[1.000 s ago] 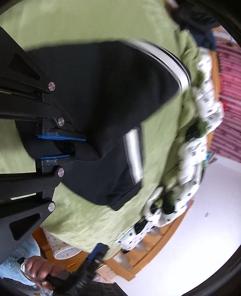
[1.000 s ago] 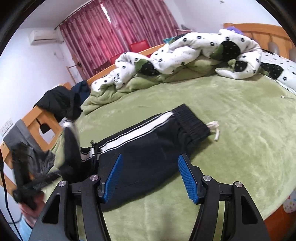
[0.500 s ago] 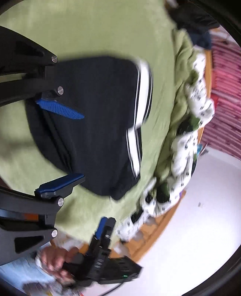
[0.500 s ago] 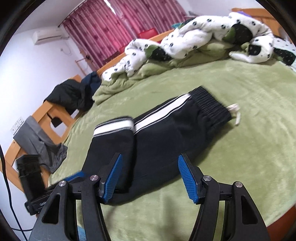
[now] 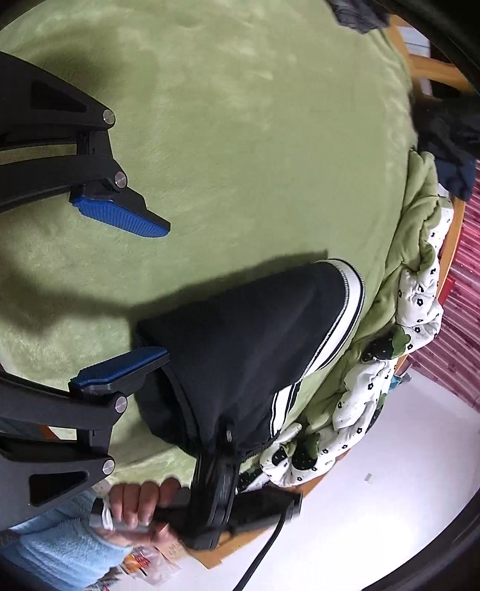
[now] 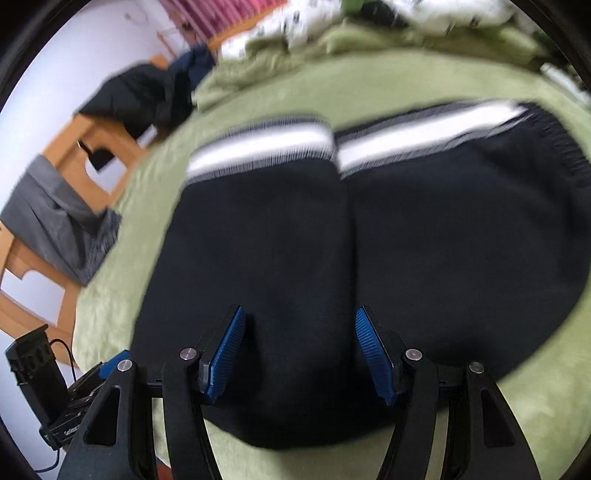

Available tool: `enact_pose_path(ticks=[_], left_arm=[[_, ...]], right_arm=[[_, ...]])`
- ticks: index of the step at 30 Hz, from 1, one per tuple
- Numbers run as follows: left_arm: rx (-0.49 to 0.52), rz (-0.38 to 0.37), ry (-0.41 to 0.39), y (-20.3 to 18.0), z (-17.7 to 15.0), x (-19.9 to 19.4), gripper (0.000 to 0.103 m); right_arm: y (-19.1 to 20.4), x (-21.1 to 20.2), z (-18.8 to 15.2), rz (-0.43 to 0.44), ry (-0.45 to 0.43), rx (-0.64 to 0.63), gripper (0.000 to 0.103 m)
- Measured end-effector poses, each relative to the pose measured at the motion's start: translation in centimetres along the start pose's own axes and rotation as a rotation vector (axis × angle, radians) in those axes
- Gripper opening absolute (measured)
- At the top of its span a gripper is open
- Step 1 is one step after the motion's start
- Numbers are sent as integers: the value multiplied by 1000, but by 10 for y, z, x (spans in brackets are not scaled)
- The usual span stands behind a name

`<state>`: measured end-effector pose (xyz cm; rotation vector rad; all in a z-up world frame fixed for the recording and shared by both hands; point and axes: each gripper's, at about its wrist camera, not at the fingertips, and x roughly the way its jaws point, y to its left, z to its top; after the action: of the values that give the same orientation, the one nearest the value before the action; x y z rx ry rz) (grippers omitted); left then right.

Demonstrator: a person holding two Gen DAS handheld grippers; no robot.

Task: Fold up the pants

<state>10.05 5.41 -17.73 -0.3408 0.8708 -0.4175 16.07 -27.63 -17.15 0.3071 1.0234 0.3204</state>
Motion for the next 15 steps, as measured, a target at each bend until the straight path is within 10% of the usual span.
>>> enact_pose_path(ticks=[3, 8, 15], left_arm=[[-19, -38, 14, -1, -7, 9, 59], [-34, -146, 0, -18, -13, 23, 59], [52, -25, 22, -66, -2, 66, 59]], right_arm=[[7, 7, 12, 9, 20, -33, 19], [6, -43, 33, 163, -93, -38, 17], [3, -97, 49, 153, -205, -171, 16]])
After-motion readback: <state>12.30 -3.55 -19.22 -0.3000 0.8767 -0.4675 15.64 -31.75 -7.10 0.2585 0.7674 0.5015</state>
